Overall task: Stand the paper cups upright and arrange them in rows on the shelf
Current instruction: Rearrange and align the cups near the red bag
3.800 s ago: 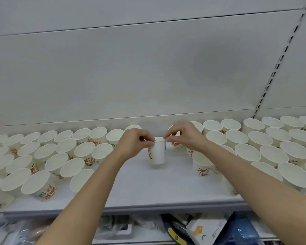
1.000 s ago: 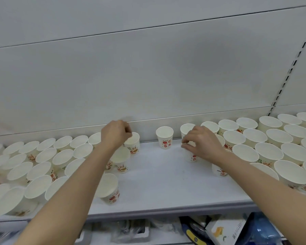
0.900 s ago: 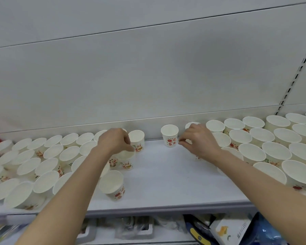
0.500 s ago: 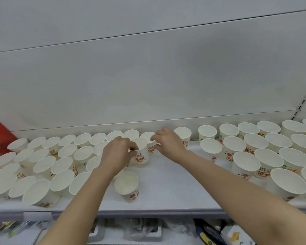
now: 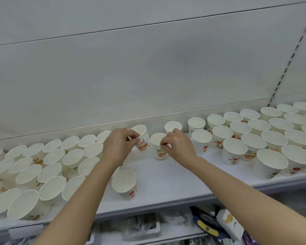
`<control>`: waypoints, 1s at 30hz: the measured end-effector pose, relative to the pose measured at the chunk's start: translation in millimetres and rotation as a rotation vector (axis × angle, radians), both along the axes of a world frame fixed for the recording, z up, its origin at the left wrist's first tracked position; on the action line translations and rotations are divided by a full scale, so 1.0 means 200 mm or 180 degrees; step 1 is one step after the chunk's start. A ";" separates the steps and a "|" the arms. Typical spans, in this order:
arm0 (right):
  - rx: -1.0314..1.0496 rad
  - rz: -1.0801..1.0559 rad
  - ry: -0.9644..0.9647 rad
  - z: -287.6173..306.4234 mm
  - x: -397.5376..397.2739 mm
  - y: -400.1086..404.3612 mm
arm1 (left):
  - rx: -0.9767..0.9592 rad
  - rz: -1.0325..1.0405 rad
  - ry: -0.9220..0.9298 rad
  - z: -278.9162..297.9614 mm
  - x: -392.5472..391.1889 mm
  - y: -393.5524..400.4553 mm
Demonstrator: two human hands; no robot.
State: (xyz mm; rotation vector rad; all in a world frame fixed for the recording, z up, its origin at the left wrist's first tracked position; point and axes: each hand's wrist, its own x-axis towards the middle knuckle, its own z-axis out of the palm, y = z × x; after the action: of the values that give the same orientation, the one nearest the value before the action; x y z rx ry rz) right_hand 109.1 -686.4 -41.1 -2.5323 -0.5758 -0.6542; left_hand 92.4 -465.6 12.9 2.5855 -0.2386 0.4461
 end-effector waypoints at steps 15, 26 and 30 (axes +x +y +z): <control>-0.0005 -0.0297 -0.0255 0.00 -0.40 -0.58 | 0.0725 -0.0488 0.0366 -0.16 0.13 -0.63; -0.0385 -0.0187 -0.0394 -0.05 -0.42 -0.74 | 0.1186 -0.1073 -0.0162 -0.16 0.06 -0.95; -0.0436 -0.0193 -0.0471 -0.09 -0.40 -0.75 | 0.1102 -0.0941 -0.0033 -0.17 0.08 -0.99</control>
State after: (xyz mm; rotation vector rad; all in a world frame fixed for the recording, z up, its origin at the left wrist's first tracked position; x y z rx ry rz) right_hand 30.1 -836.8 -58.6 -2.6529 -0.6157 -0.8569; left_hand 108.4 -663.0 -21.8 2.8147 -0.7488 0.3322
